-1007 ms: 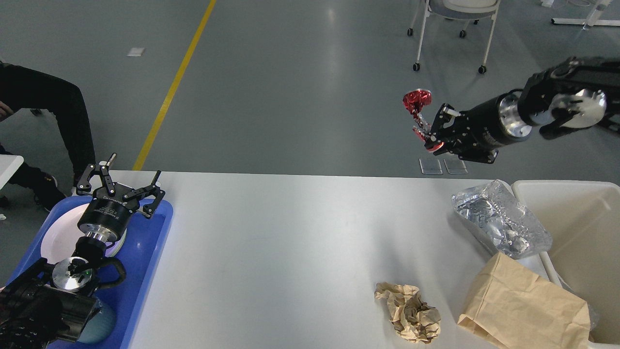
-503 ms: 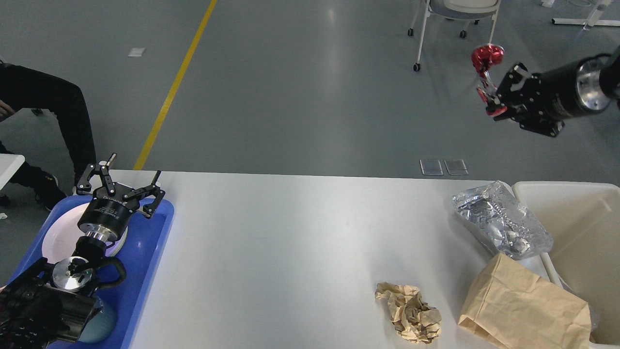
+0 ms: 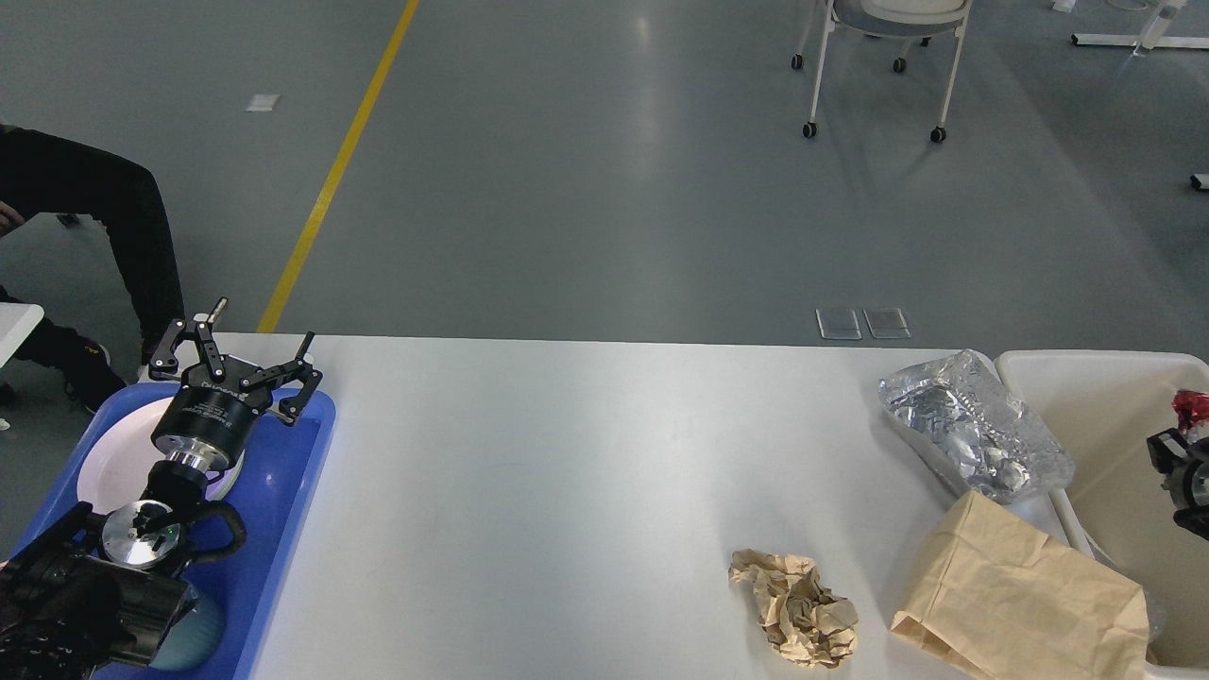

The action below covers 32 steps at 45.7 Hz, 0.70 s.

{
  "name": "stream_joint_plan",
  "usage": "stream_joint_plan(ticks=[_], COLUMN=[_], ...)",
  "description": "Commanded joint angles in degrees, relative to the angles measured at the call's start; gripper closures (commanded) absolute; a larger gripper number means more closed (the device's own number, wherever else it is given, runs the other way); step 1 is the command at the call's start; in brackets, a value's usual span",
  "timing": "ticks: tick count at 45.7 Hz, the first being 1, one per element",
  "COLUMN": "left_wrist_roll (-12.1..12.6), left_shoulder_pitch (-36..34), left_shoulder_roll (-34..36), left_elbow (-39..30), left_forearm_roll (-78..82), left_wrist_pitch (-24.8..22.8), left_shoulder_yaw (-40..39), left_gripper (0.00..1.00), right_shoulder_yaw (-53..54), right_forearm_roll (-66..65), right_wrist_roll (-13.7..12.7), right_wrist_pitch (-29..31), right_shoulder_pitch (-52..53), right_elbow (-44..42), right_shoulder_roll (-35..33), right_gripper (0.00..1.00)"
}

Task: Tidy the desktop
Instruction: 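Lift the red can and carry it off the table, then lower the right gripper onto the brown paper bag and grasp it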

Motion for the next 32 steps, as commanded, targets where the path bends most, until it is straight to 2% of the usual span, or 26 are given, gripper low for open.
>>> stream_joint_plan(ticks=[1, 10, 15, 20, 27, 32], left_wrist_roll=[0.0, 0.0, 0.0, 0.0, 0.0, 0.0], left_shoulder_pitch=[0.0, 0.0, 0.0, 0.0, 0.0, 0.0], left_shoulder_roll=[-0.01, -0.01, -0.01, -0.01, -0.01, 0.0], left_elbow=[0.0, 0.0, 0.0, 0.0, 0.0, 0.0], left_forearm_roll=[0.0, 0.0, 0.0, 0.0, 0.0, 0.0], left_wrist_pitch=[0.0, 0.0, 0.0, 0.0, 0.0, 0.0], left_shoulder_yaw=[-0.01, 0.08, -0.01, -0.01, 0.08, -0.01], left_gripper=[0.04, 0.04, 0.04, 0.04, 0.04, 0.04], right_shoulder_yaw=[0.36, 0.27, -0.26, -2.27, -13.86, -20.29], right_forearm_roll=[-0.01, -0.01, -0.01, -0.01, -0.1, -0.1], right_wrist_roll=[0.12, 0.12, 0.12, 0.21, 0.47, 0.47], right_wrist_pitch=[-0.19, 0.07, 0.25, 0.86, 2.44, 3.32], right_shoulder_pitch=[-3.09, -4.33, -2.84, 5.41, 20.35, 30.81], right_elbow=[-5.59, -5.95, -5.51, -2.97, 6.87, 15.65], right_shoulder_roll=[3.36, 4.24, 7.22, 8.11, 8.64, 11.8], right_gripper=[0.0, 0.0, 0.0, 0.0, 0.0, 0.0])
